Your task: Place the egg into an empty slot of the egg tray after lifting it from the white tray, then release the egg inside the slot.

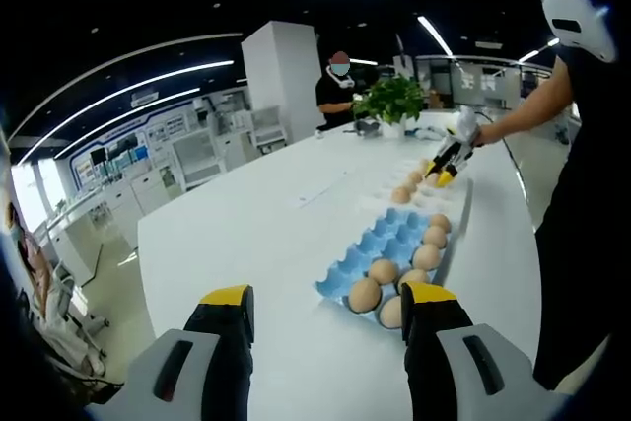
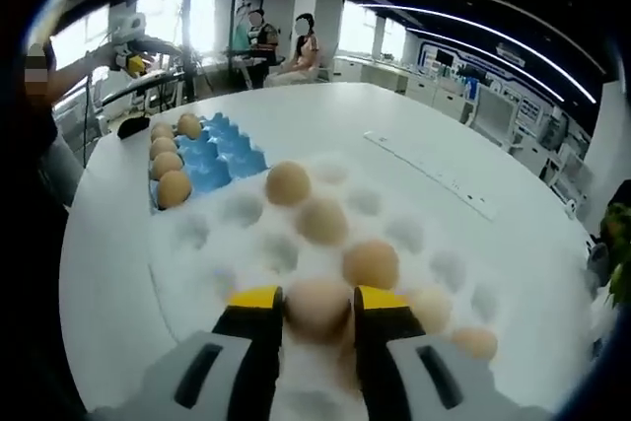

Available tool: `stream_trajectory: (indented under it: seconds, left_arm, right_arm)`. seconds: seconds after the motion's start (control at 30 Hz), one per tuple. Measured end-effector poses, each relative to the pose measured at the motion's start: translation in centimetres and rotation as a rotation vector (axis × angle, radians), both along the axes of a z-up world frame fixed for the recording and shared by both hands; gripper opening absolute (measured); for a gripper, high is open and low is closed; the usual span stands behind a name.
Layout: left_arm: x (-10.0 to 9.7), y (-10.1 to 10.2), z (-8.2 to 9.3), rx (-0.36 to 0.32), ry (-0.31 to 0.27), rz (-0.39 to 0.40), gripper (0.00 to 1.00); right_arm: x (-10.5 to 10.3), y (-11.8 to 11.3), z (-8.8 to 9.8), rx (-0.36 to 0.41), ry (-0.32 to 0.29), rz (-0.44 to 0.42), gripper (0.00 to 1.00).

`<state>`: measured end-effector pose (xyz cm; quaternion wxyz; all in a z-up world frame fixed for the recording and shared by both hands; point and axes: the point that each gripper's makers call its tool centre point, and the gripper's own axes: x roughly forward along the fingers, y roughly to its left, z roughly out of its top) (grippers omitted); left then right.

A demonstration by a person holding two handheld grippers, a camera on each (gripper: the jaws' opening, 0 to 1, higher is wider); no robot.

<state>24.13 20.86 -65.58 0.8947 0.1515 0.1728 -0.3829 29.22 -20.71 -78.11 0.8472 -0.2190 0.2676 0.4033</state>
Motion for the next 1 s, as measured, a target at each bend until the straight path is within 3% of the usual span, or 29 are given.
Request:
stream_trajectory:
  seconds: [0.1,0.17,0.2,0.33,0.43,0.5,1.0]
  left_arm:
    - [0.05,-0.42,0.21,-0.004,-0.005,-0.009,0.60]
    - [0.07,-0.49,0.26,-0.004,-0.006,-0.011,0.60]
    - [0.10,-0.51,0.30,-0.005,-0.008,-0.010,0.60]
    - [0.10,-0.43,0.42,-0.006,-0.012,-0.009,0.59]
    - [0.20,-0.19,0.61,-0.025,-0.018,0.001,0.59]
    - [0.24,-0.08,0.51,-0.018,-0.018,0.006,0.59]
    - [0.08,-0.14,0.20,-0.021,-0.009,0.009,0.60]
  right_arm:
    - [-0.08,0.24,-0.06,-0.018,0.007,0.026,0.29]
    - [-0.05,-0.07,-0.32,0.027,0.089,-0.079,0.28]
    - [-0.03,-0.05,-0.42,0.015,0.104,-0.060,0.28]
    - [0.03,0.02,-0.46,0.017,0.110,-0.041,0.28]
    - [0.21,0.36,-0.23,0.002,0.043,0.044,0.30]
    - [0.15,0.23,-0.45,0.081,0.125,-0.037,0.29]
    - [0.16,0.15,-0.52,0.023,0.145,-0.056,0.27]
